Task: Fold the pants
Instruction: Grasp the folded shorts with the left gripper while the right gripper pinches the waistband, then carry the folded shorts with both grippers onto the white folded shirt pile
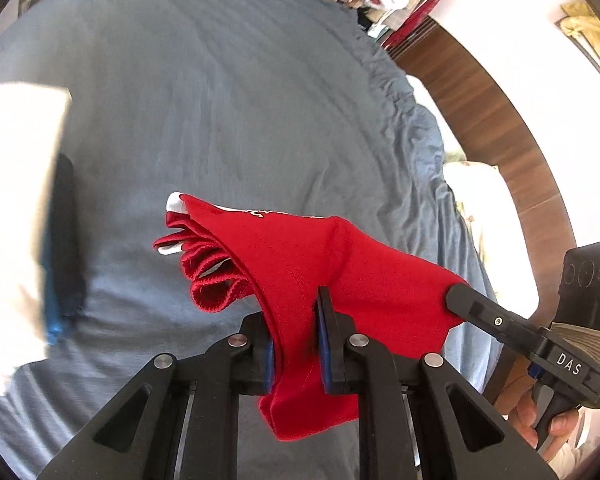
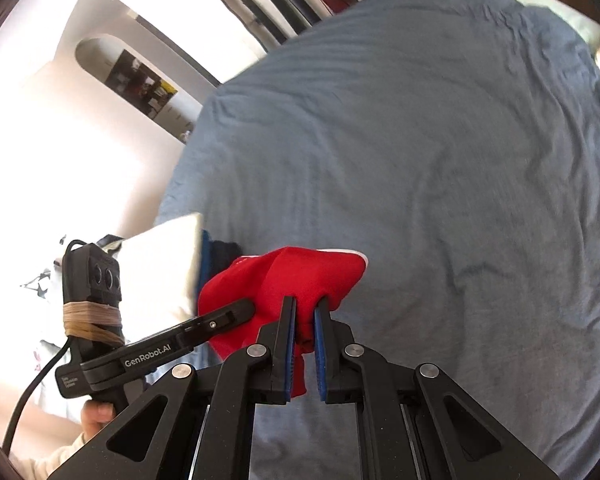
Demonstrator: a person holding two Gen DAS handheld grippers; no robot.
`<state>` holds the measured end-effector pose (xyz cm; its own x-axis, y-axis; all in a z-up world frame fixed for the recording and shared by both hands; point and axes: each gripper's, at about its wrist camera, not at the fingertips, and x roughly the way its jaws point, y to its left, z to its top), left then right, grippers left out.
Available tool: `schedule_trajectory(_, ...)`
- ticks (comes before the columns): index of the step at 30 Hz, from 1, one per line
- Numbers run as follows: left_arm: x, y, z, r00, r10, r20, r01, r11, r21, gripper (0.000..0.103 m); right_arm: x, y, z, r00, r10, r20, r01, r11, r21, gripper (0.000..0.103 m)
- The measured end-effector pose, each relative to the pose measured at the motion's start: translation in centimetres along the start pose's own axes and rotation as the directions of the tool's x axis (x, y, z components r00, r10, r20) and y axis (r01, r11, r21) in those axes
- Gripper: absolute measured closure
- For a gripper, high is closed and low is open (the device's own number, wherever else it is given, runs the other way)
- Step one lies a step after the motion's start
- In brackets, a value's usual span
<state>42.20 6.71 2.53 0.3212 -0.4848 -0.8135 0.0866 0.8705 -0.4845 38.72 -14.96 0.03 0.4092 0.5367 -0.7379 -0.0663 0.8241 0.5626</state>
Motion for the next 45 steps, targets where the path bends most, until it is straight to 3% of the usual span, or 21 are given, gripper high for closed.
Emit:
schedule_trajectory(11,-10.9,2.8,3.9,0.997,0.029,0.076,-0.036,0.995,0.094,0.086,-2.3,10.0,1.5,0.996,0.05,0.077,-0.045,0.997,-0.068,0.093)
schedule_trajectory(25,-18.6,12.9,11.5,0.992,0.086,0.094,-0.099,0.984,0.15,0.085,4.7,21.5,5.0,0.991,0.101,0.088,-0.09,0.988,-0.122,0.093)
schedule_trajectory(28,-18.4,15.1,12.8,0.993,0.097,0.063,-0.106,0.982,0.154,0.085,6.5,23.5,5.6,0.992,0.09,0.088,-0.076,0.985,-0.155,0.093)
schedule_trajectory(33,-16.7,19.0,12.9,0.99,0.122,-0.068,-0.111,0.983,0.146,0.085,10.3,24.5,4.6,0.998,0.063,0.026,-0.059,0.987,-0.152,0.093)
schedule_trajectory(37,-14.9,20.7,11.5,0.974,0.145,-0.176,-0.116,0.98,0.165,0.085,13.2,23.6,2.4,0.998,0.037,-0.058,-0.043,0.993,-0.111,0.093)
schedule_trajectory(45,-14.0,21.5,9.0,0.945,0.166,-0.282,-0.111,0.974,0.2,0.085,15.8,21.8,-1.7,0.983,0.019,-0.183,-0.028,0.999,-0.047,0.093)
